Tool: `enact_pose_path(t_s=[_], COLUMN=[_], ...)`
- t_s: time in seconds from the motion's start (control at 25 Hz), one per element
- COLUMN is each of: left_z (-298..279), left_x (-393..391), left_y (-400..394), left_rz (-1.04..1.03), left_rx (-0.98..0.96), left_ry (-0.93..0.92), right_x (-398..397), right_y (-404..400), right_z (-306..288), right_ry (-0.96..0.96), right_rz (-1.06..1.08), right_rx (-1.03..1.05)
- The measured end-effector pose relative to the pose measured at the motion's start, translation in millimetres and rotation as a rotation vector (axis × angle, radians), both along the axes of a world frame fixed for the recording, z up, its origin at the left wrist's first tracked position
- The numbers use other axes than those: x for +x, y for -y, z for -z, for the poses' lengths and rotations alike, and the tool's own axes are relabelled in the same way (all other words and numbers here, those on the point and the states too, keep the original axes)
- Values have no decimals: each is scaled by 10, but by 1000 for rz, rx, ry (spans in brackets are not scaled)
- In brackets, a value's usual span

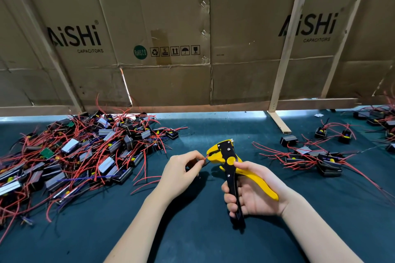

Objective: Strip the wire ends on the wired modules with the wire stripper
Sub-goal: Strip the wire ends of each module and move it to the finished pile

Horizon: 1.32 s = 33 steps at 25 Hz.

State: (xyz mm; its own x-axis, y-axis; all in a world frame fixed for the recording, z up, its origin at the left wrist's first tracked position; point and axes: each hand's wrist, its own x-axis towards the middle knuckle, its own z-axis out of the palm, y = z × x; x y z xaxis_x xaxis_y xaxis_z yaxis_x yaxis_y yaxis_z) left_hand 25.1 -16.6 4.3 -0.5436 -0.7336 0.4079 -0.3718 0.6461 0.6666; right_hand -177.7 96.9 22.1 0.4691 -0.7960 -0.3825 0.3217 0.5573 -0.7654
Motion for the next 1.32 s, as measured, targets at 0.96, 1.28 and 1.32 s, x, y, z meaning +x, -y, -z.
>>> enact_pose_path(t_s=[0.96,1.28,1.32], left_z=[-33,-54,-55], left_x=[53,63,65], left_y=[-8,-23,-23], left_rz=[81,69,64], left_rx=[65,92,100], left_ry=[-15,-16,-16], right_x=[-39,-7,-9], right_y=[16,25,36], right_z=[-3,-49,-55], right_ry=[-20,-90,-57], right_rz=[-42,119,161], right_rx=[14,81,100])
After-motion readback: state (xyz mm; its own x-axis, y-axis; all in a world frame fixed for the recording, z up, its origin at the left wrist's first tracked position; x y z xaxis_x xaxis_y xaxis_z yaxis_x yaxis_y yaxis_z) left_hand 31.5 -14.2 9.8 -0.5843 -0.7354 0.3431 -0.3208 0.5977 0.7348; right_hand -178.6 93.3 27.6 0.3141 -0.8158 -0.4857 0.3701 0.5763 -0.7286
